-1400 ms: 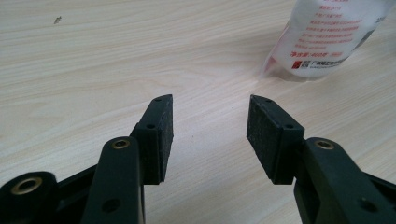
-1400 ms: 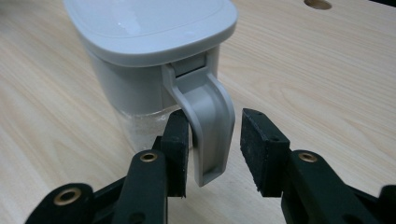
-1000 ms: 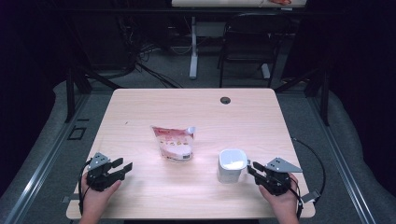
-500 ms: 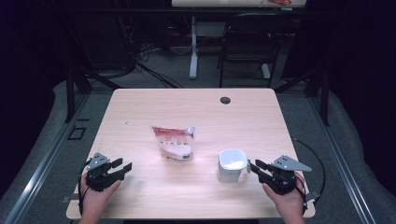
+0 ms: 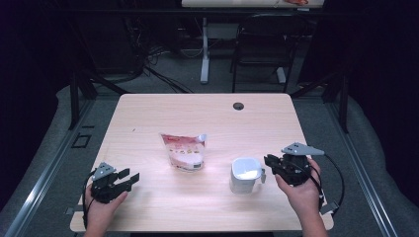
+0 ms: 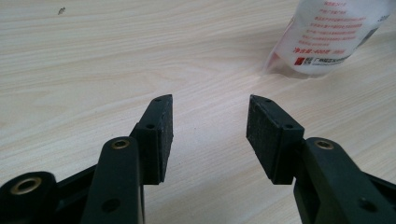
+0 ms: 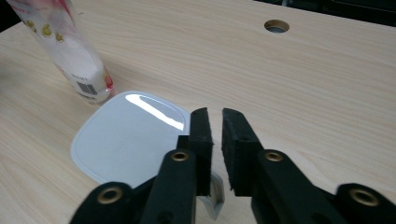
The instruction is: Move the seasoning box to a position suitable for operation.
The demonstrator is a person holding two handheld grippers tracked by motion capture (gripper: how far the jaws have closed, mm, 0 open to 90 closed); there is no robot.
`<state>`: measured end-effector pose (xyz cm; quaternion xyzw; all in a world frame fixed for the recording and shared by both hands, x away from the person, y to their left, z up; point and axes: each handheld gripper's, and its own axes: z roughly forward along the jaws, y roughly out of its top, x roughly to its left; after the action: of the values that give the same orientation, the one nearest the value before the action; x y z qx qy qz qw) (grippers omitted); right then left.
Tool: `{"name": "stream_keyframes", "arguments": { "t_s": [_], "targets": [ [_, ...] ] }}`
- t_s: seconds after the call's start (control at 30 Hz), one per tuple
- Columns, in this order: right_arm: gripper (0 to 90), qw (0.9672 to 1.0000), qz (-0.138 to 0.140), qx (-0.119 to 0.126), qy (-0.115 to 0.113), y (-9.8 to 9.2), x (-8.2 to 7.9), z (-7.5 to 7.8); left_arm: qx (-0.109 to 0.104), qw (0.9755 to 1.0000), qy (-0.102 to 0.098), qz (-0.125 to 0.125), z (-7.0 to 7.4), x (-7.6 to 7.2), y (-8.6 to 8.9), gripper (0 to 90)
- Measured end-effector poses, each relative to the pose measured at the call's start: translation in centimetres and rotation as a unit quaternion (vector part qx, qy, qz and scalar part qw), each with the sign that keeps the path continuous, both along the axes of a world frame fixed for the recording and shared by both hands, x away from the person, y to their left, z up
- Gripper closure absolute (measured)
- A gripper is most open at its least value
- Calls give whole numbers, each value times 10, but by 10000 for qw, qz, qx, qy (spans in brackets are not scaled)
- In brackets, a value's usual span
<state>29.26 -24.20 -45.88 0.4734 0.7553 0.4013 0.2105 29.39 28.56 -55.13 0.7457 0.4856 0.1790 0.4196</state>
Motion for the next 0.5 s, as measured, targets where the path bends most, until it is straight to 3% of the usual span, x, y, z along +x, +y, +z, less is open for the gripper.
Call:
{"name": "stream_keyframes", "arguments": {
  "t_s": [0.2, 0.5],
  "targets": [
    [900, 9998, 21, -185, 42, 12, -4, 9, 5, 10000, 8, -18, -1, 0, 0, 515],
    [900, 9992, 45, -315, 261, 21, -4, -1, 16, 10000, -3, -18, 0, 0, 0, 514]
  ]
}}
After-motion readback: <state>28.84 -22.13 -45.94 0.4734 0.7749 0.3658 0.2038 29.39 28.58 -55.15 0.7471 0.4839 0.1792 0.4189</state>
